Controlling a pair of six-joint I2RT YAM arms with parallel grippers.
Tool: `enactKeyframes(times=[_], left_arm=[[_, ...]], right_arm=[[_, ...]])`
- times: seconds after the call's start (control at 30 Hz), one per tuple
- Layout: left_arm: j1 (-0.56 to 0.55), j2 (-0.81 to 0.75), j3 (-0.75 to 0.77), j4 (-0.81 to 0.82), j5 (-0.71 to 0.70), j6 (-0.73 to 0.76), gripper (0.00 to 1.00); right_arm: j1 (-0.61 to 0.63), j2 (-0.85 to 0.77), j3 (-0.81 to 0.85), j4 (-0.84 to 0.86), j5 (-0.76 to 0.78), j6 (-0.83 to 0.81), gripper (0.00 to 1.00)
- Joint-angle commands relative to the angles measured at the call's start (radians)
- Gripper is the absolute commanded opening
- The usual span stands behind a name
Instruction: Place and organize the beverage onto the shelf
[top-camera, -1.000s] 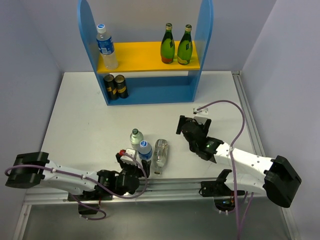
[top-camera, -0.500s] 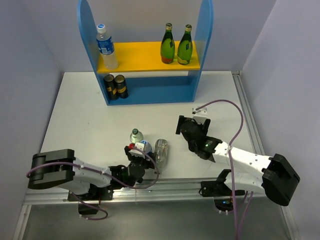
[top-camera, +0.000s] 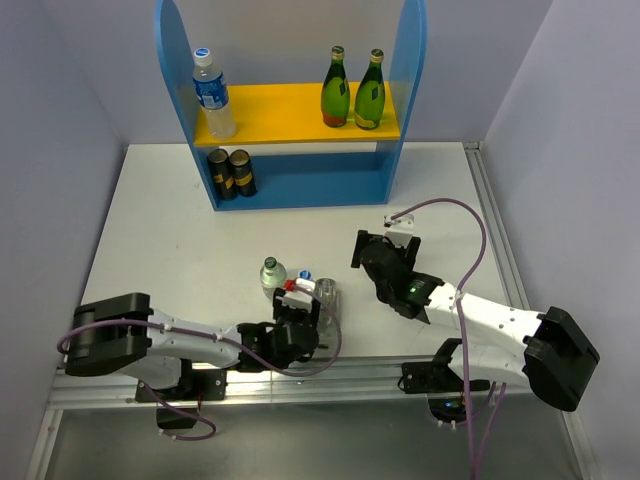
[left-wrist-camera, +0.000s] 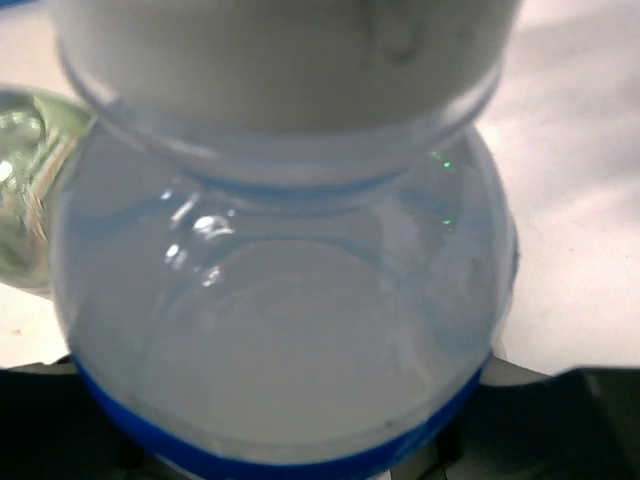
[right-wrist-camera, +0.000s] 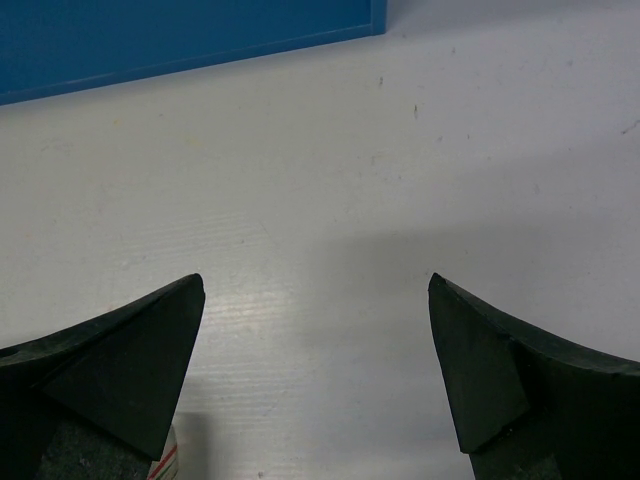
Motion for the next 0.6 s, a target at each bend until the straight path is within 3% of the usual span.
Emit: enactKeyframes(times=[0.0,0.1,0.2,0.23,0.37,0.5,0.57], left_arm=[[-0.03,-0.098,0.252,-0.376,-0.111,-0.121,0.0],[-0.01,-0.143,0.42,-0.486,-0.139,-0.042,0.0],[0.061,-0.207,0.519,-0.381,-0.082,0.147,0.0],[0.119,-0.234,0.546,-0.344,-0.044,0.243,0.0],[0.324,-0.236,0.671,-0.238,0.146,0.379,0.0],[0.571,-0.09,0.952,-0.271,0.332,0.475,0.0],[0.628,-0.026,1.061,-0.293,0.375,0.494,0.0]], right_arm=[[-0.007,-0.01,0.04,0.019,0.031,0.01,1.0],[-0.006,-0.012,0.04,0.022,0.025,0.009,1.0],[-0.007,-0.01,0.04,0.021,0.019,0.009,1.0],[-0.006,-0.012,0.04,0.022,0.019,0.009,1.0],[-0.007,-0.015,0.037,0.028,0.017,0.006,1.0],[-0.006,0.002,0.043,0.027,0.017,0.003,1.0],[-0.006,0.003,0.046,0.028,0.015,0.001,1.0]])
